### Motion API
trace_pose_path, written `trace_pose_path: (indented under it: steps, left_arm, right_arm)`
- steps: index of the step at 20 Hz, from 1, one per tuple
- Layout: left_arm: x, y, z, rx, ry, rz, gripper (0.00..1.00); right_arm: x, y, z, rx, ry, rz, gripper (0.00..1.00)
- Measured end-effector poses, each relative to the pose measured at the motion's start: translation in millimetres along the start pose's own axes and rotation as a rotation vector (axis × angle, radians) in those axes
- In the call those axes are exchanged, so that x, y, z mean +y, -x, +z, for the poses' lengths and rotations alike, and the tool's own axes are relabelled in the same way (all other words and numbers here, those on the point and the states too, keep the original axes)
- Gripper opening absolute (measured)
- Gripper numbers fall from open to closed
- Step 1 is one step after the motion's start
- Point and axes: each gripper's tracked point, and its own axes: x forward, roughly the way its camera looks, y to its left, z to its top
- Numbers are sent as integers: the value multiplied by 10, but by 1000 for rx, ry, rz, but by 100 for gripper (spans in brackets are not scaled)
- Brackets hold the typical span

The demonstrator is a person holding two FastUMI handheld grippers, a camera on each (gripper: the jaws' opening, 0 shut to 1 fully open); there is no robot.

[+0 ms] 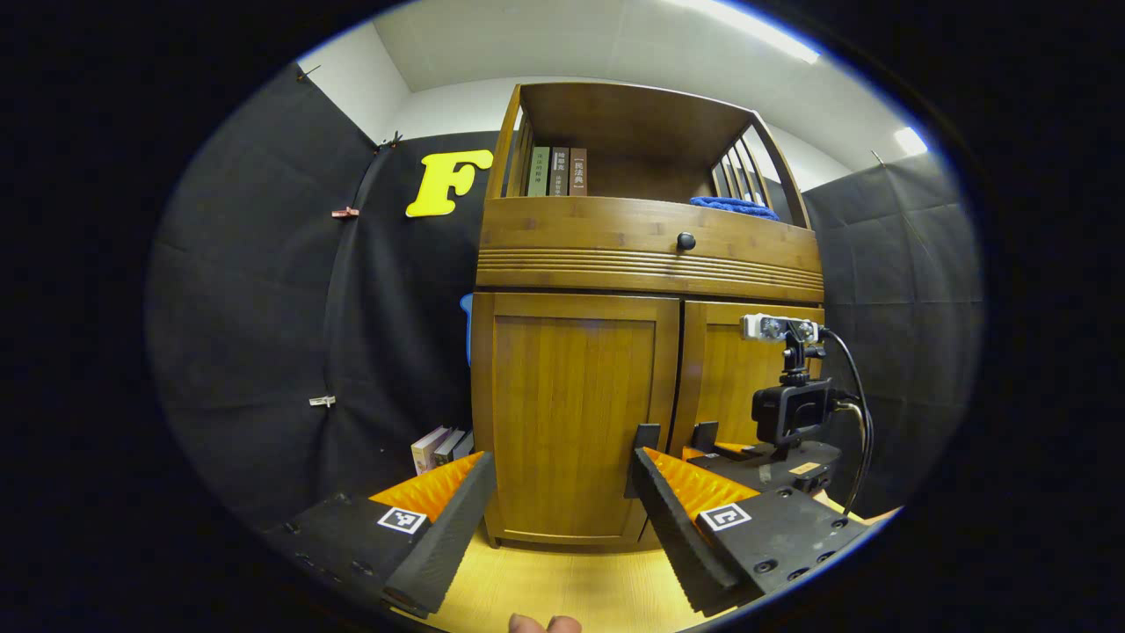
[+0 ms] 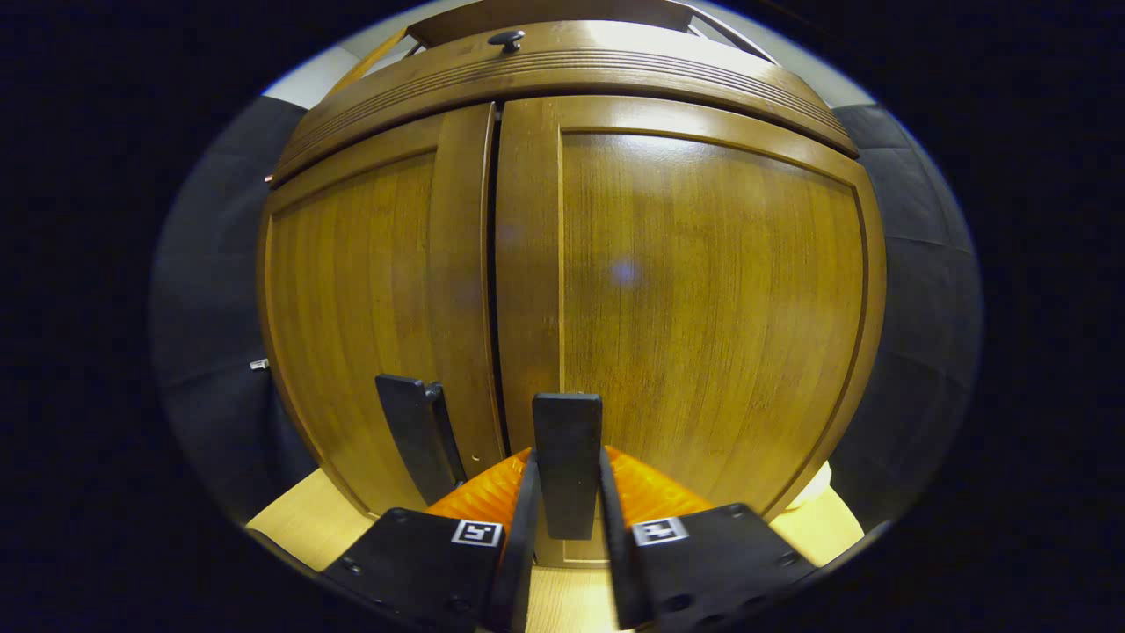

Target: Open the right door of the double-door shoe cabinet with the right hand, and open the left door with the left hand.

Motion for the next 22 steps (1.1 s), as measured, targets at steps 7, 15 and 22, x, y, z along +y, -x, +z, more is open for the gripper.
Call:
trace_pose_path:
  steps: [7, 15, 22]
  left_arm:
    - [10, 57, 11, -2, 7, -1, 97]
    - [-61, 104, 12, 0, 0, -7, 97]
    - [-187, 88, -7, 7, 7, -31, 97]
  right_arm:
    - [6, 161, 116, 13, -44, 63, 29]
    - [-19, 292, 361, 27, -118, 112, 29]
    - [-38, 289, 361, 45, -139, 57, 29]
